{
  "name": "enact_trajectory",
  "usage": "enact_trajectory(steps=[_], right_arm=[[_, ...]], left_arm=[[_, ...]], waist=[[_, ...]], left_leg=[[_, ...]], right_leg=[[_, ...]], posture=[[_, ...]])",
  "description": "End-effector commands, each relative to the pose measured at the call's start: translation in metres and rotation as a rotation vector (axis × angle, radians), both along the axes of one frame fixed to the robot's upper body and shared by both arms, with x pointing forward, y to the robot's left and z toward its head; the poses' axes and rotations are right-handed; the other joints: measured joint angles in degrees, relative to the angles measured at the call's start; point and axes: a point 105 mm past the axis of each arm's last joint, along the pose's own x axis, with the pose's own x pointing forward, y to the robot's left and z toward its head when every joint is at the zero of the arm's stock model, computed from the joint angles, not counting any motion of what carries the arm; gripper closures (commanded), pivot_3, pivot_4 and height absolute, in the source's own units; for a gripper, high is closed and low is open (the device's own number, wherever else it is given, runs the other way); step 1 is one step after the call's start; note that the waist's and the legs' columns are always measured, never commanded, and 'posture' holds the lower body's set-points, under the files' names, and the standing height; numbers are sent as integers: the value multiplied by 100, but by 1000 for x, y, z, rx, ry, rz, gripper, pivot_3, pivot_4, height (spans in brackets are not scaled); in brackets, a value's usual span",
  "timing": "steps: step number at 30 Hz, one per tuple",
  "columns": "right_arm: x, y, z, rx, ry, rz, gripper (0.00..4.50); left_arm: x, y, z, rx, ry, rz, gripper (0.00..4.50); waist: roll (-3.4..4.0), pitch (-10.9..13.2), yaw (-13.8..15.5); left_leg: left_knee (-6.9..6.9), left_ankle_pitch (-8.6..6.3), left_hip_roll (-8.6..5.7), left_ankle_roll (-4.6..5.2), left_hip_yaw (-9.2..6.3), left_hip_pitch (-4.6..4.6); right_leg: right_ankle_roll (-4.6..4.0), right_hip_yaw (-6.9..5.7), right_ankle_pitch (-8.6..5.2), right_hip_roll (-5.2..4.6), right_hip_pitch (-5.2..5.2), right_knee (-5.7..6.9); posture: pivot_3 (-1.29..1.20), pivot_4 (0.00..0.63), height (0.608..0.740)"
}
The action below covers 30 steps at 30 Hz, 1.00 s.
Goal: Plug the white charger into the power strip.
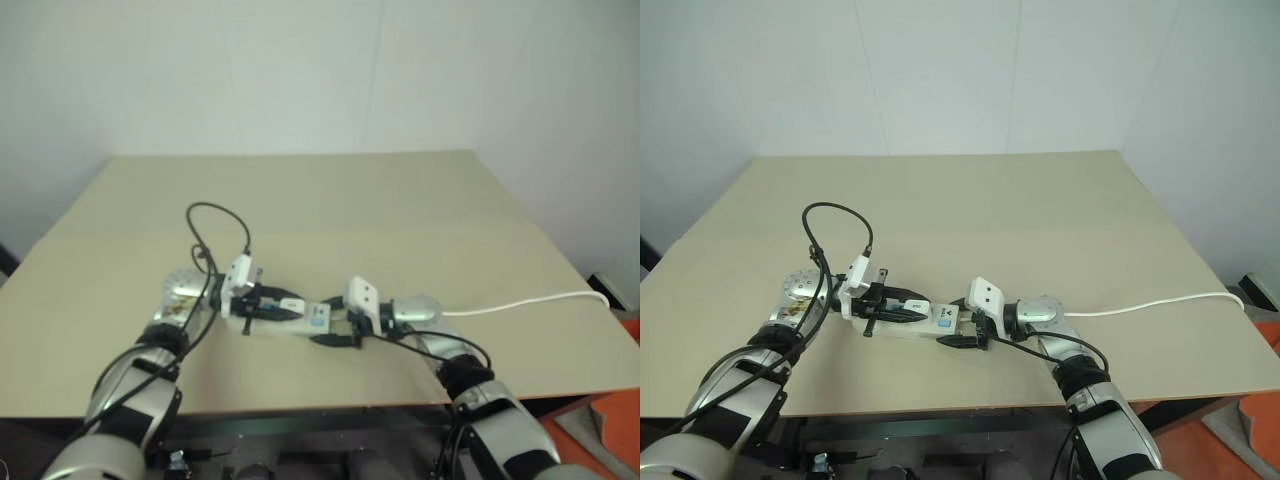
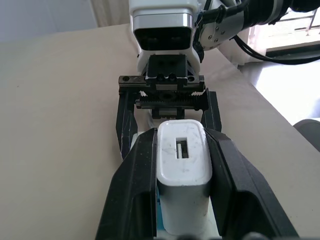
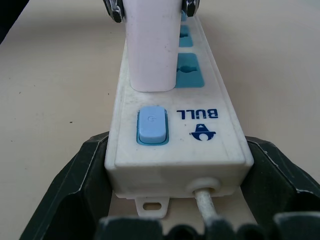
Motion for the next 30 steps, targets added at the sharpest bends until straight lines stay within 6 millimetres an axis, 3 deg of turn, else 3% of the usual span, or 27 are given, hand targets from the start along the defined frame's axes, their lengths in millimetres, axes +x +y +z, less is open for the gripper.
enact_trajectory(steps=[1,6,14,20,30], right_arm=[[-8,0,-11,-52,-3,36,1064],[-9,0,-13,-63,-10,41,1064],[-9,3,-13,-62,-20,44,1064],[-9,5,-13,-58,-30,47,1064],[-9,5,-13,-56,-37,44,1064]], left_arm=[[-11,32,-48,195,184,78,3478],[-9,32,-47,182,229,99,3478],[-8,34,-45,186,256,112,3478],[-7,34,-42,169,152,104,1631],[-1,41,-20,146,82,113,1631]], waist=[[3,-18,-2],[4,-25,-6],[8,-38,-10],[7,-37,-45],[3,-34,-51]], left_leg=[[0,0,0,0,-1,6],[-8,-2,0,-2,-2,73],[-17,-2,0,-2,-3,75],[-37,-2,1,-1,-2,62],[-79,-2,1,-1,0,62]], right_leg=[[-1,0,-1,0,6,0],[-47,0,-30,-2,70,-12],[-48,-1,-32,-2,71,-17],[-46,1,-31,-1,52,-23],[-24,4,-20,-1,34,-35]], posture=[[0,150,740],[0,150,740],[0,150,740],[0,150,740],[0,150,740]])
